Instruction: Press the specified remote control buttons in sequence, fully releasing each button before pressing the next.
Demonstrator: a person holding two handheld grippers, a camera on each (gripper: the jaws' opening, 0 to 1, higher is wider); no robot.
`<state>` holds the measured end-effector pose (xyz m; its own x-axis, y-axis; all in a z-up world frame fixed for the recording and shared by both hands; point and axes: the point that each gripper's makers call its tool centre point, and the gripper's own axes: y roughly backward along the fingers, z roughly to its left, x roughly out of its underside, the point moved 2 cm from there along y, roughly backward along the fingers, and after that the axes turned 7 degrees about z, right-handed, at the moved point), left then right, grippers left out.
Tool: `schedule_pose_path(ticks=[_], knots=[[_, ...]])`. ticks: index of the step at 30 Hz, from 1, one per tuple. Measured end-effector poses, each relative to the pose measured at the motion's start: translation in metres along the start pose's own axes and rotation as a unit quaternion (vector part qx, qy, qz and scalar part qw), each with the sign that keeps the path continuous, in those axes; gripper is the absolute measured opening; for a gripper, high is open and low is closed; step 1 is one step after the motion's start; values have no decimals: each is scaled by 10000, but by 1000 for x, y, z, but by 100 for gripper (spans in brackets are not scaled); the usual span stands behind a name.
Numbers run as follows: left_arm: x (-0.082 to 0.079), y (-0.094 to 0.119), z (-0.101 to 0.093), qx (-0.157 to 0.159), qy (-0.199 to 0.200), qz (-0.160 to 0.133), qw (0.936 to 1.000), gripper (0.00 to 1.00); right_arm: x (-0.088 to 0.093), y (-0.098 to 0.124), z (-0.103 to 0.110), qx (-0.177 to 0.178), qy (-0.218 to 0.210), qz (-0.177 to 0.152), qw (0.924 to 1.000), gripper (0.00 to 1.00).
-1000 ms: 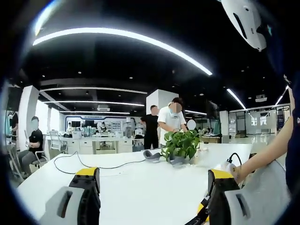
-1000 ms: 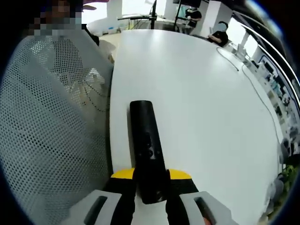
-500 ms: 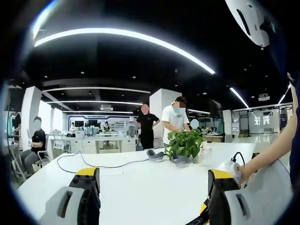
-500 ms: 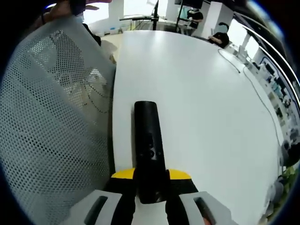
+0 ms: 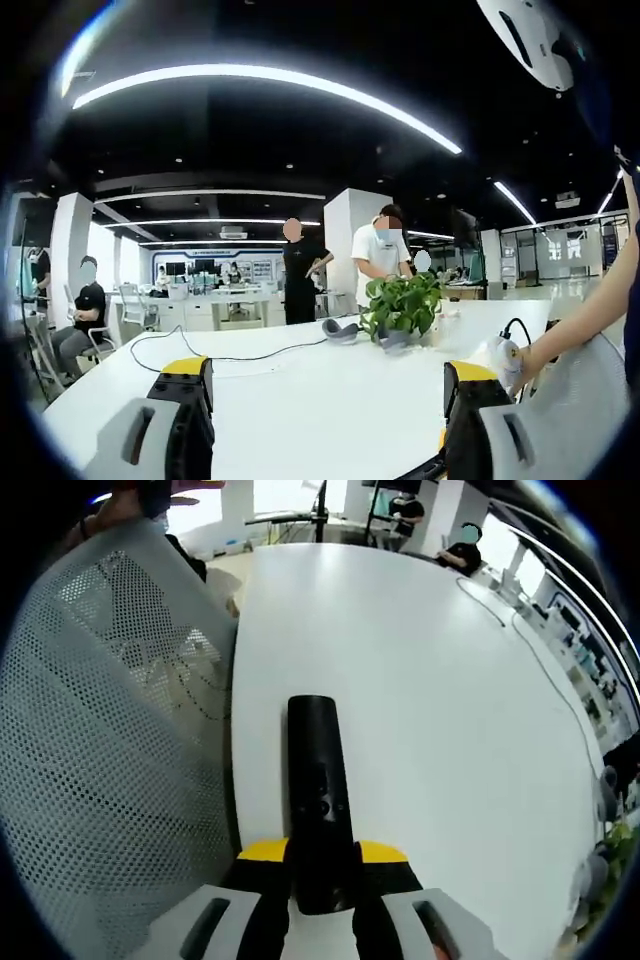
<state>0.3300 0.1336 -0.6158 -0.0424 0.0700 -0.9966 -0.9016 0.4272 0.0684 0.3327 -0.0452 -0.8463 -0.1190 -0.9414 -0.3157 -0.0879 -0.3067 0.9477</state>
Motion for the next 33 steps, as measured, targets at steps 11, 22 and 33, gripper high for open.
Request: schedule_pose_path(ticks=[11,22,33], knots=[[-2,3,4,-45,81,-97,9999,100,1,0,-2,-32,-197,-1,9998,21],[0,3,3,66,63,-92,9999,100,4,1,-10,-53,-424,38,9991,21],[2,1,0,134,3,-26,9999,100,8,1,-25,-82,-401,133,9991,21]])
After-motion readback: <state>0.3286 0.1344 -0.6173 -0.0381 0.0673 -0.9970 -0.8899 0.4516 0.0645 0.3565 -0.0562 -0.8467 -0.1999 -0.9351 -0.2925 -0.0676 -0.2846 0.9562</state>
